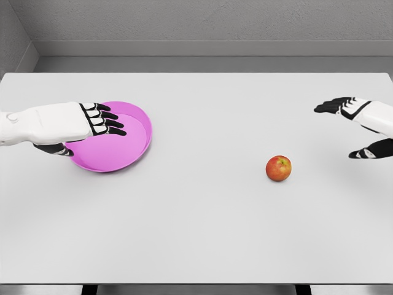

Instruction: Put the apple on the plate with both arms

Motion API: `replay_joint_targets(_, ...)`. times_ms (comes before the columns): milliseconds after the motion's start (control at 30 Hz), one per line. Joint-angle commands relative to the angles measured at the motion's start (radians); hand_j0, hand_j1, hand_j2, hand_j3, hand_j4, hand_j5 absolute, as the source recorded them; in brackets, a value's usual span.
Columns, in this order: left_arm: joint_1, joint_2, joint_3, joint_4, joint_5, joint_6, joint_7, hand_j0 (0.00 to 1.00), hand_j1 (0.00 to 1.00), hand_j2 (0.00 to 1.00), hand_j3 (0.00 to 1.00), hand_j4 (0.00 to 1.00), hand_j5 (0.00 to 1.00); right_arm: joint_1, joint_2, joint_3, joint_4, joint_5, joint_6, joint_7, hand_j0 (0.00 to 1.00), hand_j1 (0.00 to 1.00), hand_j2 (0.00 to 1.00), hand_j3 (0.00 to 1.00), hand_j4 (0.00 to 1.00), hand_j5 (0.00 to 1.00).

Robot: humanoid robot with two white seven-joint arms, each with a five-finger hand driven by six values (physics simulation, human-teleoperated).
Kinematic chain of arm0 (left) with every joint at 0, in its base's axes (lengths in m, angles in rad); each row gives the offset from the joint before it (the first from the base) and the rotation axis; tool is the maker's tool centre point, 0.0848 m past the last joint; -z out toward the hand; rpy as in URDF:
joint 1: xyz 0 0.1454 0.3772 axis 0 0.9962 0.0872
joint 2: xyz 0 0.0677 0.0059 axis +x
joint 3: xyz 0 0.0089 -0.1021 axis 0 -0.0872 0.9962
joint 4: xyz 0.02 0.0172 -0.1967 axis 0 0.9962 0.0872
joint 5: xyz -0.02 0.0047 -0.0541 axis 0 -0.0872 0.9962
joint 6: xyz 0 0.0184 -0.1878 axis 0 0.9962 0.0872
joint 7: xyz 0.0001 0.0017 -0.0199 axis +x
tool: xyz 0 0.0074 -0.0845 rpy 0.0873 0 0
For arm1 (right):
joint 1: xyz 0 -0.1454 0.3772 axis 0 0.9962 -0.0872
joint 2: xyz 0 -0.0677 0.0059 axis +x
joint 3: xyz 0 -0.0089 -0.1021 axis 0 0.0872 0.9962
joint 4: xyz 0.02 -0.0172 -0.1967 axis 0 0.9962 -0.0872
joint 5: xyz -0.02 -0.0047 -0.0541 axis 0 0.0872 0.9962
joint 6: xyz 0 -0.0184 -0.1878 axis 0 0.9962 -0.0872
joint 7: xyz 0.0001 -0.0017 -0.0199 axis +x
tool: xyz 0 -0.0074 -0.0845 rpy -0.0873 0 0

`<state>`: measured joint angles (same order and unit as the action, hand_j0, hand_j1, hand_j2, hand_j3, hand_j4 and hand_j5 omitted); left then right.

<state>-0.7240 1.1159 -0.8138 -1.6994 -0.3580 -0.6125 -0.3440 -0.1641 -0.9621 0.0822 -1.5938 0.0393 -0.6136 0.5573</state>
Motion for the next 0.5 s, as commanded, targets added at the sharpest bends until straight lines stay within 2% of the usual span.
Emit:
replay_joint_targets(0,0.0,0.001,-0.001,0.0,0.005,0.002,0.0,1.0,1.0,1.0,1.0,1.0,1.0,0.002,-0.001,0.004,-0.005,-0.009,0.003,0.003,1.0,1.0,1.0,1.0,1.0,1.0)
replay_joint_targets(233,0.0,0.001,0.001,0.0,0.005,0.002,0.0,1.0,1.0,1.0,1.0,1.0,1.0,-0.012,-0.003,0.005,-0.003,-0.013,0.003,0.003,1.0,1.0,1.0,1.0,1.0,1.0)
replay_joint_targets(333,0.0,0.001,0.001,0.0,0.005,0.002,0.0,1.0,1.0,1.0,1.0,1.0,1.0,-0.012,0.005,0.07,-0.003,-0.015,0.003,0.019,1.0,1.0,1.0,1.0,1.0,1.0)
replay_joint_targets(467,0.0,0.002,0.001,0.001,0.005,0.002,0.0,1.0,1.0,1.0,1.0,1.0,1.0,-0.011,0.037,0.108,-0.003,-0.013,0.003,0.03,1.0,1.0,1.0,1.0,1.0,1.0)
